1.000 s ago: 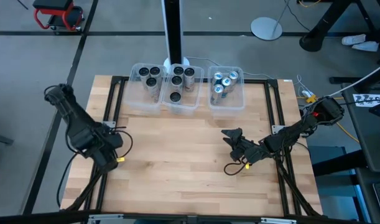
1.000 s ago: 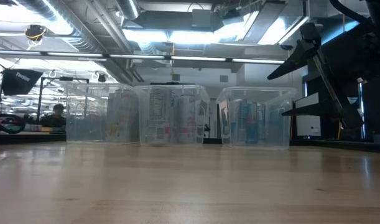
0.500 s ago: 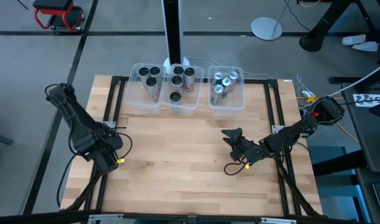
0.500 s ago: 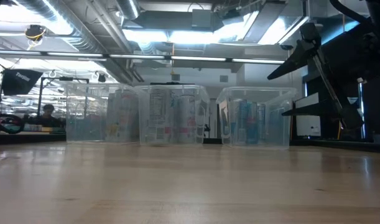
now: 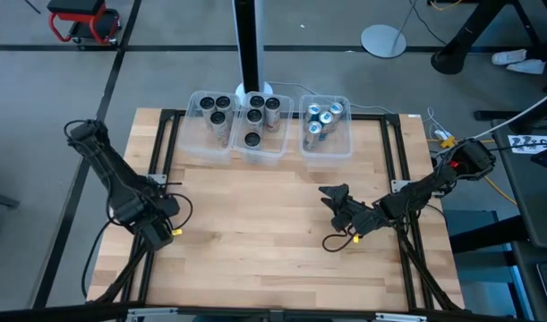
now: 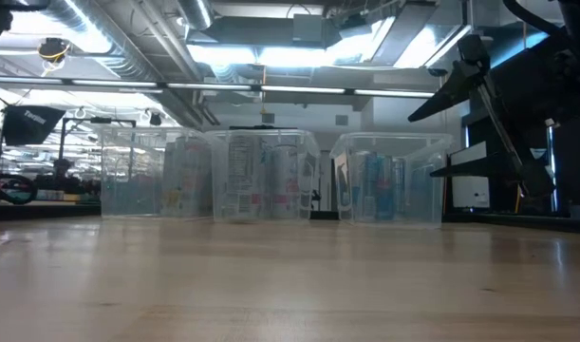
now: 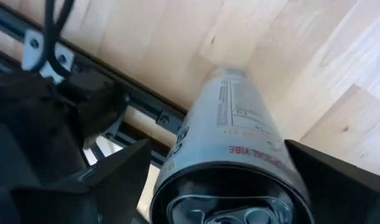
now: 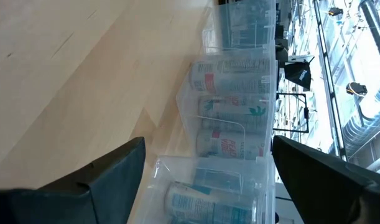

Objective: Sort soda cans
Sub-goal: Put the white-yellow soda can into the left transparent bin, then return to Home Position

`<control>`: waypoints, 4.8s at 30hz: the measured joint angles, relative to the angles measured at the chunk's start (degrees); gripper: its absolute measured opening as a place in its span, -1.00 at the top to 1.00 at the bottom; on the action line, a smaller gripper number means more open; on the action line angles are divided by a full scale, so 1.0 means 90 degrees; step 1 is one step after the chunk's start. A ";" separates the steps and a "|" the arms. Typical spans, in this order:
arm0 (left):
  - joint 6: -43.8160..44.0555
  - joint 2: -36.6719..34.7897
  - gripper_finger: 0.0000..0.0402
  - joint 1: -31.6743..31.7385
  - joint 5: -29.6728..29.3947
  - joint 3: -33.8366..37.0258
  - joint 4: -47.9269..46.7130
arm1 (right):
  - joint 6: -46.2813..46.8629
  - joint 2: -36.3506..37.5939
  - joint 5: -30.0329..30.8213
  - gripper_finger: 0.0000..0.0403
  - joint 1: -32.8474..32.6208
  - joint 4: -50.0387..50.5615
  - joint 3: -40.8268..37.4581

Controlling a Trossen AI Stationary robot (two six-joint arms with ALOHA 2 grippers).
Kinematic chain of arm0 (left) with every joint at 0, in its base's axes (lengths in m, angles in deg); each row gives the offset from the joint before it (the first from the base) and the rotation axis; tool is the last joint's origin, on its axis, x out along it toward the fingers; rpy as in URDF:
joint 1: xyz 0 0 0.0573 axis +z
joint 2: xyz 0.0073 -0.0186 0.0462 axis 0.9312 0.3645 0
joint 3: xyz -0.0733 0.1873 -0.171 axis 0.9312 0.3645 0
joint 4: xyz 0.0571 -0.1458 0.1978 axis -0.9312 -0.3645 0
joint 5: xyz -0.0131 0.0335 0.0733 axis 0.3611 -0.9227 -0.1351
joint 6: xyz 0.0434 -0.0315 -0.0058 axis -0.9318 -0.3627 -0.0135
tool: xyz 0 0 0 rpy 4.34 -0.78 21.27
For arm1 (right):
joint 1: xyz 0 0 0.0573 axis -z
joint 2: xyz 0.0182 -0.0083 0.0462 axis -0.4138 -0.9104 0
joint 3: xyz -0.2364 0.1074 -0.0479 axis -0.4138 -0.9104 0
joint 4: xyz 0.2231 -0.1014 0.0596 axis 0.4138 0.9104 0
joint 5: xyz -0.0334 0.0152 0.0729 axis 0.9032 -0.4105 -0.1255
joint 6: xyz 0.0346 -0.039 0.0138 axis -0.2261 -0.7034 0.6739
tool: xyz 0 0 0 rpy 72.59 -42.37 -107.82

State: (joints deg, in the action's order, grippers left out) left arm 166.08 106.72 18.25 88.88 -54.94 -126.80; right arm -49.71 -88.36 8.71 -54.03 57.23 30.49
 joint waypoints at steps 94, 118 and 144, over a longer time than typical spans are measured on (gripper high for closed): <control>-0.8834 0.2057 -0.23 1.0131 -0.2202 -0.2510 0.1050 | 0.0389 -0.0333 0.0163 -0.73 0.0000 -0.0099 0.0000; -0.9680 0.2045 -0.59 1.0159 -0.2114 -0.1408 0.2717 | 0.0386 -0.0333 0.0165 -0.73 0.0000 -0.0146 0.0000; -0.9695 0.1277 -0.61 1.0134 -0.2464 -0.2342 0.1946 | 0.0318 -0.0333 0.0165 -0.73 0.0000 -0.0138 0.0000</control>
State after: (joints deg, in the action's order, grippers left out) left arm 78.82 118.22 109.46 66.71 -76.03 -109.29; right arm -46.85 -91.36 10.20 -54.03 55.99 30.49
